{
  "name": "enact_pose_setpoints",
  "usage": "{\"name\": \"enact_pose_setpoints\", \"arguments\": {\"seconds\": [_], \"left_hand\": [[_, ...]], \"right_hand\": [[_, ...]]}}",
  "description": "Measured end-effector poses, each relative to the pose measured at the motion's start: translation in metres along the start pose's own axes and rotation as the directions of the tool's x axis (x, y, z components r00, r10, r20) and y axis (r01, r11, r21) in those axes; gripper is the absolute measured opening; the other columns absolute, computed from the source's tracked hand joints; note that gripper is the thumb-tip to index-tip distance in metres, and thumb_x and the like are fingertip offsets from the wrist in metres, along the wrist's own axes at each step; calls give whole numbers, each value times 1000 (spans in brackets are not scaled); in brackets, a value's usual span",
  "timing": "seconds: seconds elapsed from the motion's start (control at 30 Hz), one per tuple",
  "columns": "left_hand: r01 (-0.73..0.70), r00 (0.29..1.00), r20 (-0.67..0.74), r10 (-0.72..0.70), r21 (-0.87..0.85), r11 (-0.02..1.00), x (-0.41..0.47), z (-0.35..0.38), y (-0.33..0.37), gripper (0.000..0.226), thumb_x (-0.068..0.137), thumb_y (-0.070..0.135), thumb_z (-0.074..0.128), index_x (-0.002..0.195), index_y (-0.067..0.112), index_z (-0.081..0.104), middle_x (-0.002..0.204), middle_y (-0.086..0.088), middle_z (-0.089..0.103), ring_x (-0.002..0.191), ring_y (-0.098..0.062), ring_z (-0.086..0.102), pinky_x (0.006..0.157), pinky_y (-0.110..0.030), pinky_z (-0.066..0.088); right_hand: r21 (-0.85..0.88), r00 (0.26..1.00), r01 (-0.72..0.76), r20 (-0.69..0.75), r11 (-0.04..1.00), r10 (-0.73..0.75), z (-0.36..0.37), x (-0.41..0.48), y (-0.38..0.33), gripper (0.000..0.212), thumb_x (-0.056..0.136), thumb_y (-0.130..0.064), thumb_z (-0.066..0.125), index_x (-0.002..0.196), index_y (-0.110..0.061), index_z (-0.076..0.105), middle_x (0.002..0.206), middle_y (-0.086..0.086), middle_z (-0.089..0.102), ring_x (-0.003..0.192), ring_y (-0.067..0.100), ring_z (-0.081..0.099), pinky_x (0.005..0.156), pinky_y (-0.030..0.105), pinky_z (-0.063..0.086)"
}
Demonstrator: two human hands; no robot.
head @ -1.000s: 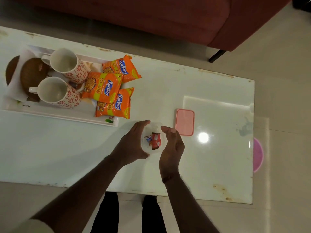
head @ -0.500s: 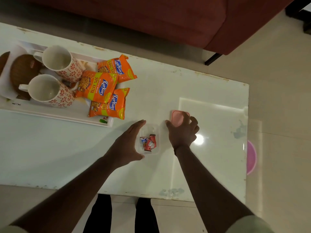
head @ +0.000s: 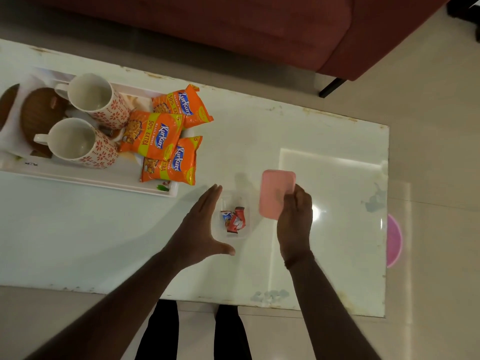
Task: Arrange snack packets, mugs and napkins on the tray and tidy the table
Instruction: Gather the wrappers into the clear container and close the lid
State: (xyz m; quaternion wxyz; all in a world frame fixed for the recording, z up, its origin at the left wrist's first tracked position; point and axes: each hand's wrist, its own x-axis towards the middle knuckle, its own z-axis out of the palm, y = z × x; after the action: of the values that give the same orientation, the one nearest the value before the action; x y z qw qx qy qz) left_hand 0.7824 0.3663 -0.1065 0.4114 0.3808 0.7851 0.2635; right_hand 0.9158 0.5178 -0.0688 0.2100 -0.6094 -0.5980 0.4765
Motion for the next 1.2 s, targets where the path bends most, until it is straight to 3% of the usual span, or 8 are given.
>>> {"name": "enact_pose_setpoints", "arguments": {"seconds": [0.1, 0.27, 0.33, 0.5, 0.67, 0.83, 1.03, 1.2], "left_hand": [[9, 989, -144, -26, -121, 993, -20, 6, 11, 94, 77, 63, 66, 152, 34, 18, 159, 12, 24, 144, -4, 24, 111, -28, 30], [45, 902, -384, -199, -375, 926, -36, 13, 35, 34, 100, 29, 46, 132, 23, 56, 117, 3, 68, 102, -10, 65, 79, -18, 55], [105, 893, -348, -285, -455, 884, -34, 14, 39, 31, 101, 16, 45, 126, 17, 62, 109, -2, 72, 91, -15, 69, 69, -12, 53], [216, 872, -358, -333, -329, 919, -32, 15, 40, 29, 95, 24, 58, 119, 12, 70, 103, -5, 75, 78, -11, 70, 62, -2, 47], [300, 846, -363, -391, -282, 911, -29, 15, 35, 26, 89, 27, 65, 111, 16, 74, 99, 0, 77, 82, -10, 71, 69, -6, 45], [305, 837, -369, -405, -301, 904, -28, 17, 30, 25, 89, 27, 66, 109, 15, 75, 99, 1, 77, 83, -10, 72, 79, -22, 57], [311, 832, -371, -414, -306, 900, -26, 16, 30, 26, 89, 29, 65, 109, 16, 75, 102, 3, 76, 84, -8, 69, 70, -5, 43], [308, 832, -367, -417, -320, 896, -20, 15, 32, 27, 88, 27, 66, 112, 16, 73, 109, 1, 75, 88, -7, 66, 79, -17, 49]], "right_hand": [[231, 990, -108, 110, 967, 84, 4, -26, 1, 26, 100, -19, 49, 117, -24, 67, 107, -10, 69, 94, 4, 63, 73, 18, 55], [381, 940, -332, 63, 863, 334, 23, -46, 5, 21, 90, -11, 64, 94, -29, 73, 88, -10, 72, 80, 9, 63, 61, 18, 50], [355, 937, -340, 53, 871, 344, 29, -49, 8, 21, 88, -12, 66, 90, -30, 74, 85, -13, 74, 81, 9, 66, 64, 21, 53], [168, 962, -267, -13, 949, 273, 36, -47, 14, 13, 87, -24, 68, 90, -34, 75, 91, -11, 75, 88, 9, 69, 77, 30, 58], [-44, 982, -185, -47, 982, 183, 40, -45, 22, 18, 89, -27, 64, 102, -28, 77, 94, -13, 70, 88, -1, 63, 76, 20, 51], [2, 973, -225, -46, 974, 225, 43, -50, 28, 20, 90, -28, 64, 105, -25, 77, 96, -12, 74, 88, 2, 66, 73, 16, 51], [41, 970, -227, -76, 973, 229, 48, -46, 26, 16, 87, -28, 67, 100, -28, 77, 98, -12, 72, 90, 1, 65, 77, 21, 52], [44, 972, -221, -75, 974, 224, 50, -43, 26, 15, 87, -27, 67, 97, -27, 78, 95, -10, 75, 89, 9, 68, 82, 32, 57]]}}
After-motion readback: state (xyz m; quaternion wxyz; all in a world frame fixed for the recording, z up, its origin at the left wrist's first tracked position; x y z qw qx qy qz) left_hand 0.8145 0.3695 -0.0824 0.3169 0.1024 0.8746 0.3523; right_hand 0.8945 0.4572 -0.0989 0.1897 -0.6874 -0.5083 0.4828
